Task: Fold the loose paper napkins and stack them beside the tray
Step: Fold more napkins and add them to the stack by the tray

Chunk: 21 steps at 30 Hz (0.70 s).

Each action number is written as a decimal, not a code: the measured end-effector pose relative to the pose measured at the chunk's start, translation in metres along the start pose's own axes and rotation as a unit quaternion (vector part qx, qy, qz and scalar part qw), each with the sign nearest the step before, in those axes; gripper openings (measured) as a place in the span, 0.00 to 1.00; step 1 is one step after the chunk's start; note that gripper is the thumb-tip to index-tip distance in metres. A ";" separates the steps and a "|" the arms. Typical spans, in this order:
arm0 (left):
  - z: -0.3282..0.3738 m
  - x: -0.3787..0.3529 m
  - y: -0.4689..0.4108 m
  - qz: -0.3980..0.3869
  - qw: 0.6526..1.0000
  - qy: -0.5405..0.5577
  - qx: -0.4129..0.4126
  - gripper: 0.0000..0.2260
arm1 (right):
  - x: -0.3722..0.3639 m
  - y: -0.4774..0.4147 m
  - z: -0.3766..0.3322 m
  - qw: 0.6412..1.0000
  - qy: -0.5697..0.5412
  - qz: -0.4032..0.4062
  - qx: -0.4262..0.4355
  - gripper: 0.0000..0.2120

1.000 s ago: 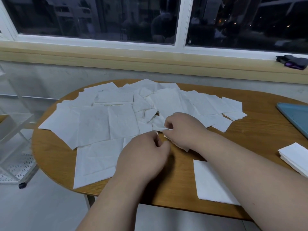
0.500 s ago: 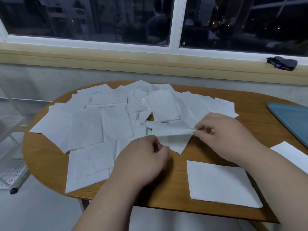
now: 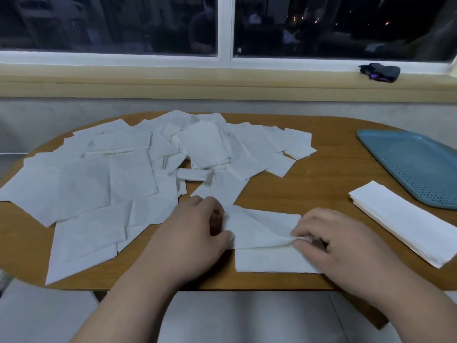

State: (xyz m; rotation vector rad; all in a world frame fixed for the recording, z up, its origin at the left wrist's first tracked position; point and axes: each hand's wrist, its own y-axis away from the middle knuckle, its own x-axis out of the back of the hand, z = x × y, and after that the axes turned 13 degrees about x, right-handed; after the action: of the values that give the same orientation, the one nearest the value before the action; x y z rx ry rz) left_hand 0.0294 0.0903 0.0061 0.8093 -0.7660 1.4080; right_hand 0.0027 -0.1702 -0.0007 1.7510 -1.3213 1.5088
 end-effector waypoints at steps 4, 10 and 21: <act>0.001 -0.005 -0.001 -0.015 0.999 -0.007 -0.038 0.11 | 0.002 0.001 0.001 1.000 -0.018 0.007 -0.017 0.23; 0.001 -0.007 0.000 -0.063 0.991 -0.026 -0.111 0.11 | 0.005 0.004 0.000 0.999 -0.018 -0.013 0.038 0.27; 0.006 -0.012 0.000 -0.077 0.987 -0.054 -0.132 0.16 | -0.009 0.004 0.010 0.998 -0.024 -0.007 0.052 0.07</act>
State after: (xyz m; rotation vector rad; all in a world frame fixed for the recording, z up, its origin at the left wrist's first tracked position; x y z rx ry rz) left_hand 0.0287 0.0788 -0.0014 0.7256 -0.9321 1.1049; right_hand 0.0045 -0.1774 -0.0134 1.8681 -1.2715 1.5631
